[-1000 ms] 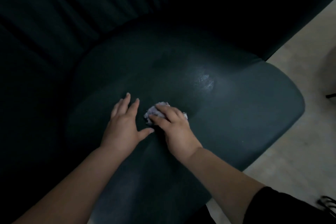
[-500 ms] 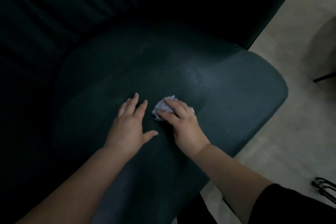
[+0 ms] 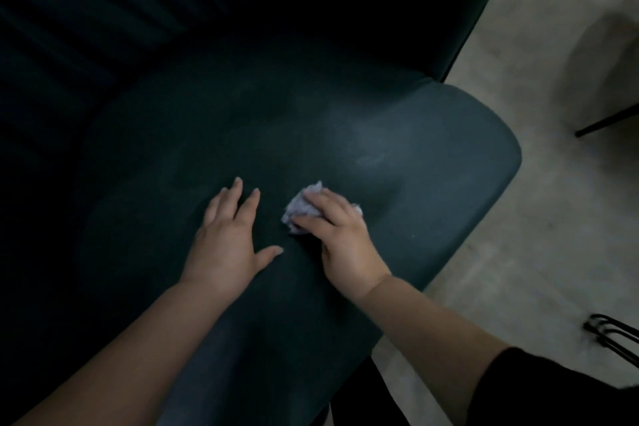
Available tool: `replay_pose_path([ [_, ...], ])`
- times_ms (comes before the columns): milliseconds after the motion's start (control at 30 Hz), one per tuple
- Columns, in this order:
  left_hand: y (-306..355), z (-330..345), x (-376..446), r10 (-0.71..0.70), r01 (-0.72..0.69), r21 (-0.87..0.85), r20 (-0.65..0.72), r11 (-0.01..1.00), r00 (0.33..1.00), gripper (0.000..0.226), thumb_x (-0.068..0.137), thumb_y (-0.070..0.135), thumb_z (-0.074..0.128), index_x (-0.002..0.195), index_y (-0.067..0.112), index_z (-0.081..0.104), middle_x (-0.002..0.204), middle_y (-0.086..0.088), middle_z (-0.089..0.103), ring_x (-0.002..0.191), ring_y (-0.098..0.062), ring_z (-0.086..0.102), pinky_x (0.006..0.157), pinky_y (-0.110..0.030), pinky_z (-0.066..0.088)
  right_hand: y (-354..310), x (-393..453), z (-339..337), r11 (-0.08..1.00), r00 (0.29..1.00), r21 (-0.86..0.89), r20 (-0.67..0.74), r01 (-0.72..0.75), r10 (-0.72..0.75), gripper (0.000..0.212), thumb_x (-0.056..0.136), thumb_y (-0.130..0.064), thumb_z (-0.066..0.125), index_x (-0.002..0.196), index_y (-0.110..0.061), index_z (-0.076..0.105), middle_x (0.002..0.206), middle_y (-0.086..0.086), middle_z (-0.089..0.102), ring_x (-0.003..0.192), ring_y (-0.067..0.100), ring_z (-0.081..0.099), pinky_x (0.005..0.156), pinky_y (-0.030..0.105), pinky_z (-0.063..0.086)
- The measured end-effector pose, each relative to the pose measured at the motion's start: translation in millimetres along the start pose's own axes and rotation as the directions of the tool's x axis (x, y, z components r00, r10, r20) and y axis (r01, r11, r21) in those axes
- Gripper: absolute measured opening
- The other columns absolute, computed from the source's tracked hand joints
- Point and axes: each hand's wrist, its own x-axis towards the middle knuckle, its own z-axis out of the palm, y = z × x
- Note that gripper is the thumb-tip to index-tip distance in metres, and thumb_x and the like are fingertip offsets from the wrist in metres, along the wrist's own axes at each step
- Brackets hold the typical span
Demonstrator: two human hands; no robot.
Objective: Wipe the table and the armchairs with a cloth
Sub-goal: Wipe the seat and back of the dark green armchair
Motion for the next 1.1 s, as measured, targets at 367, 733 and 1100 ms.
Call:
replay_pose_path([
  [367,-16.6,-0.5,1.6,-0.04,0.035,-0.057,-0.081,0.998,0.996,0.087,0.078,0.054,0.067,0.149,0.028,0.024,0.159,0.002,0.003,0.144,-0.02,0.004,0.115,-0.043,0.019,23.9,63.6,-22.2,0.963,0.959,-0.083,-0.15,-0.256,0.242,0.06,0.086,0.004,0.048,0.142,-0.016,0.039,0.156,0.006,0.019,0.144,0.03,0.009,0.117,0.044,0.012],
  [733,-48.5,-17.8,17.2,-0.133,0.11,-0.163,-0.142,0.98,0.981,0.083,0.078,0.052,0.067,0.147,0.027,0.028,0.159,0.003,0.007,0.144,-0.02,0.006,0.114,-0.046,0.021,5.6,135.1,-13.2,0.992,0.979,0.054,-0.161,-0.118,0.125,0.053,0.086,0.004,0.052,0.137,-0.009,0.047,0.148,0.014,0.034,0.137,0.031,0.03,0.115,0.044,0.024],
  [1100,-75.5,-29.5,35.4,-0.251,0.214,-0.225,-0.151,0.951,0.956,0.09,0.074,0.063,0.063,0.148,0.035,0.021,0.159,0.003,-0.001,0.143,-0.019,0.0,0.115,-0.049,0.016,-18.0,161.9,6.9,0.997,0.996,-0.073,-0.084,0.026,-0.032,0.057,0.078,0.013,0.049,0.13,-0.009,0.055,0.141,0.018,0.043,0.125,0.039,0.041,0.105,0.048,0.035],
])
